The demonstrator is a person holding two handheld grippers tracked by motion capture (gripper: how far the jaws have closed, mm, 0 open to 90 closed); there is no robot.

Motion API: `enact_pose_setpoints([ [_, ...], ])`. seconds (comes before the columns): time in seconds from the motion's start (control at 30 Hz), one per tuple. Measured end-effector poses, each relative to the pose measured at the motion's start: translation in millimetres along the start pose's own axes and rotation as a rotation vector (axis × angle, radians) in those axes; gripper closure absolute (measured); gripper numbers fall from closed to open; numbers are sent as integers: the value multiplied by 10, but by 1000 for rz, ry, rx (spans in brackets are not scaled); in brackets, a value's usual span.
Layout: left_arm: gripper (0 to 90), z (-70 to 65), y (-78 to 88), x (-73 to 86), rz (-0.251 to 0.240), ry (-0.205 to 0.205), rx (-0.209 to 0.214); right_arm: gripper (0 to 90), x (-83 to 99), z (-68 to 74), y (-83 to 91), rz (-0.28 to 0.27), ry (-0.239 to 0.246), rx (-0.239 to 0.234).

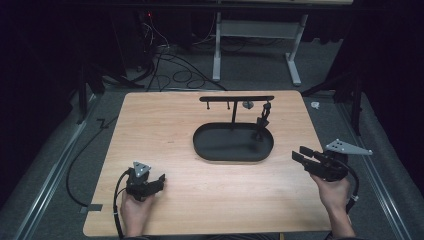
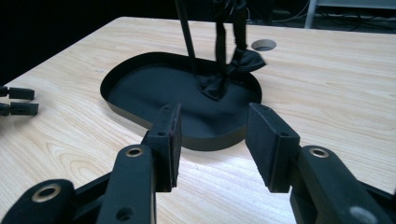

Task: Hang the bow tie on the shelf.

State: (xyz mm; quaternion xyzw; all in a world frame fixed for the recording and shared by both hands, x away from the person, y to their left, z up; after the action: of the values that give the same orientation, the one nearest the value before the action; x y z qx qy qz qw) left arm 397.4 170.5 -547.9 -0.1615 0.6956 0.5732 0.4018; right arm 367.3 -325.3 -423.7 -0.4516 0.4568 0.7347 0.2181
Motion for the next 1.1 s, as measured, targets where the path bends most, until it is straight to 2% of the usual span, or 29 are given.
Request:
enact_pose_setpoints([
  [1.1,289,0,0,0,0,0,0,570,272,133,-191,47,-15,-43],
])
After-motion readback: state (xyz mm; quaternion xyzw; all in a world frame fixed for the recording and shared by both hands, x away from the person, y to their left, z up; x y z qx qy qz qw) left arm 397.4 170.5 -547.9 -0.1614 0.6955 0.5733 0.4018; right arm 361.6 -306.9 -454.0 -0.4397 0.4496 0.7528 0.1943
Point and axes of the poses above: each handheld gripper's, and its own axes: y roughly backward along the jaws, x roughly out of its underside, z roughly to its left, the point moved 6 cm from there along -y, roughly forward along the jaws
